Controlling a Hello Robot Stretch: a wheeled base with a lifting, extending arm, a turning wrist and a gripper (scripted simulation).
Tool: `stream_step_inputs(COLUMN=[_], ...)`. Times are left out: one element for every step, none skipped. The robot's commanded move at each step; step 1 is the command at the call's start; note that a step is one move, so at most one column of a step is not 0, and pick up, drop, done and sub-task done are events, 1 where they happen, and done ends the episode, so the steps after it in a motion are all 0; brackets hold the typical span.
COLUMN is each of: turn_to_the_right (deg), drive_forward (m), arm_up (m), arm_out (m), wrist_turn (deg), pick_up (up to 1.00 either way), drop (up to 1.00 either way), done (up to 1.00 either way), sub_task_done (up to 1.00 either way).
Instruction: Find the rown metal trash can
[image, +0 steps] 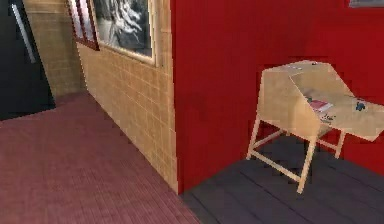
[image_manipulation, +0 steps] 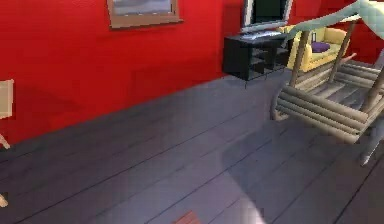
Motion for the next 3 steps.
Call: stream_step_inputs(turn_to_the_right=[-36.0,0.0,-6.0], drive_forward=[0.0,1.0,0.0], arm_up=[0.0,0.0,0.0], arm_out=[0.0,0.0,0.0], wrist_turn=[0.0,0.0,0.0], pick_up=[0.0,0.0,0.0], drop=[0.0,0.0,0.0], done=[0.0,0.0,0.0], sub_task_done=[0.0,0.0,0.0])
